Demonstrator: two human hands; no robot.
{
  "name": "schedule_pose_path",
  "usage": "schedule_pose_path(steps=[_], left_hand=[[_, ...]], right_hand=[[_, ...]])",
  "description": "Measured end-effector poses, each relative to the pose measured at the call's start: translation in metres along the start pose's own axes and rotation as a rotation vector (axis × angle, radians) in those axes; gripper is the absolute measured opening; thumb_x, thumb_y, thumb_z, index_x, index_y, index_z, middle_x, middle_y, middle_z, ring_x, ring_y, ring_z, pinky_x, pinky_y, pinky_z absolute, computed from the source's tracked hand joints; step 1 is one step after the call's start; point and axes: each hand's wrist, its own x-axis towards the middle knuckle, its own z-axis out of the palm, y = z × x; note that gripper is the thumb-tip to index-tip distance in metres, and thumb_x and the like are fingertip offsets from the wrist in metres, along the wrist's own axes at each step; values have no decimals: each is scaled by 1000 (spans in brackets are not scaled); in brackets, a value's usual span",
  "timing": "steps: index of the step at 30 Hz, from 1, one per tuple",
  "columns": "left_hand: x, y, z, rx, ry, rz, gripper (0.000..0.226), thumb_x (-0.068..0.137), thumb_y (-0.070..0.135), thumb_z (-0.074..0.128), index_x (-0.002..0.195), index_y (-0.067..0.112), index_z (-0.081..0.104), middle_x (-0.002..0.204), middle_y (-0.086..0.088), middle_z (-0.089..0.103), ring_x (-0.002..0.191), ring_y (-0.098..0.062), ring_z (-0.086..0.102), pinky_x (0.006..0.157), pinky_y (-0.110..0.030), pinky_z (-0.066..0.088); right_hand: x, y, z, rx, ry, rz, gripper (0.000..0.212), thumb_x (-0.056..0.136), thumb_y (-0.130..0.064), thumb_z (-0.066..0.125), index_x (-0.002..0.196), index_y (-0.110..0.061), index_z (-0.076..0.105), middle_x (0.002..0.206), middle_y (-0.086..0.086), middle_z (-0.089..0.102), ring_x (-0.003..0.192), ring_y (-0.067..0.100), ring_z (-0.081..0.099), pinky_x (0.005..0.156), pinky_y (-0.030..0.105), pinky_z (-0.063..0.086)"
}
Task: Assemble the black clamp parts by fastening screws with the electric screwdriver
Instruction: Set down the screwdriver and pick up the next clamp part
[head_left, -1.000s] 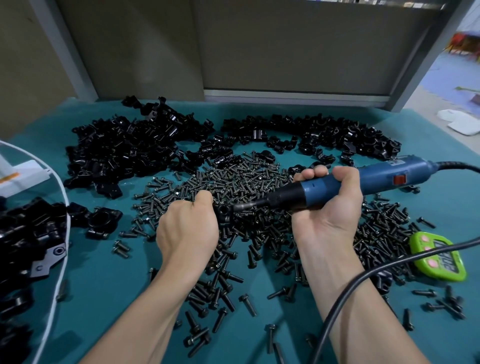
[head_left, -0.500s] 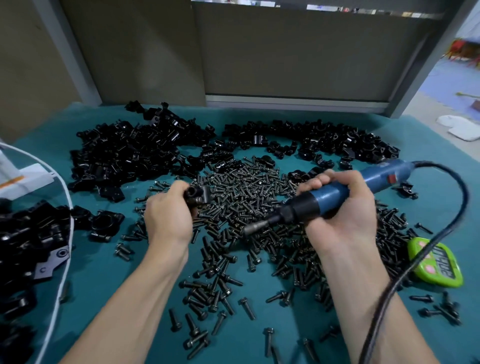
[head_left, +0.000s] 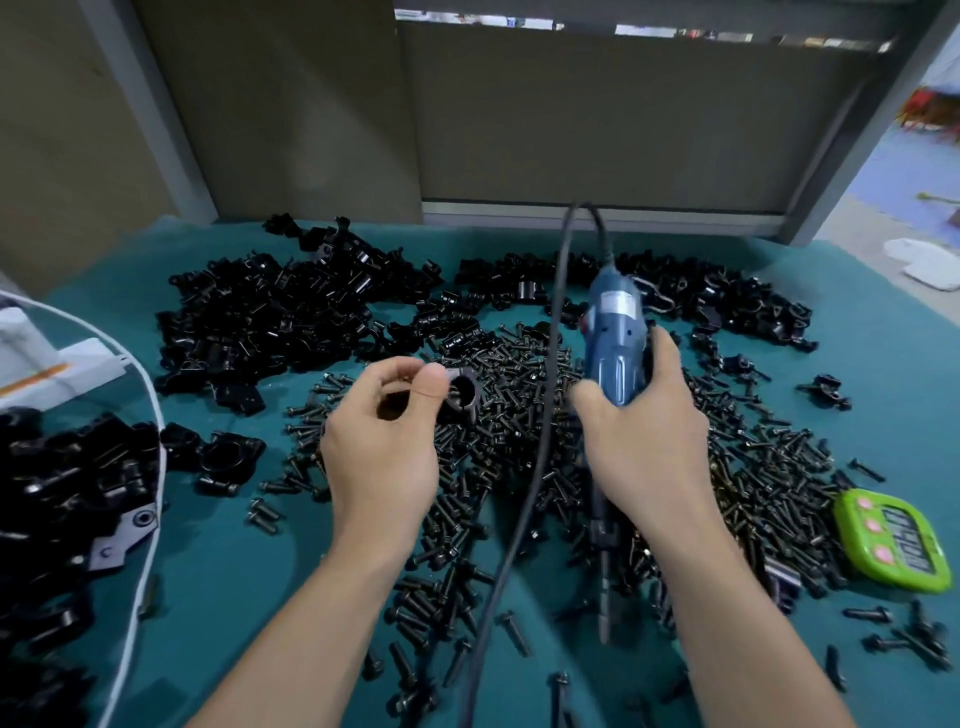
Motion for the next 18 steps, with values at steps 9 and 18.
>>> schedule_pose_path(steps=[9, 18], left_hand=[[2, 2, 3, -375, -144, 131, 33, 83, 4, 85, 91, 35, 74, 96, 8, 77, 91, -12, 74, 81, -23, 59], [-20, 6, 7, -154, -204, 301, 73, 80, -7, 82, 121, 47, 54, 115, 19, 68, 115, -9, 69, 81, -30, 63]], right_hand=[[-9, -8, 4, -469, 66, -21, 75, 98, -40, 59, 160, -27, 18, 104, 2, 67, 94, 27, 61, 79, 39, 46], [-23, -20, 20, 506, -383, -25, 9, 94, -27, 71, 101, -23, 75, 76, 3, 76, 65, 16, 70, 65, 35, 57]])
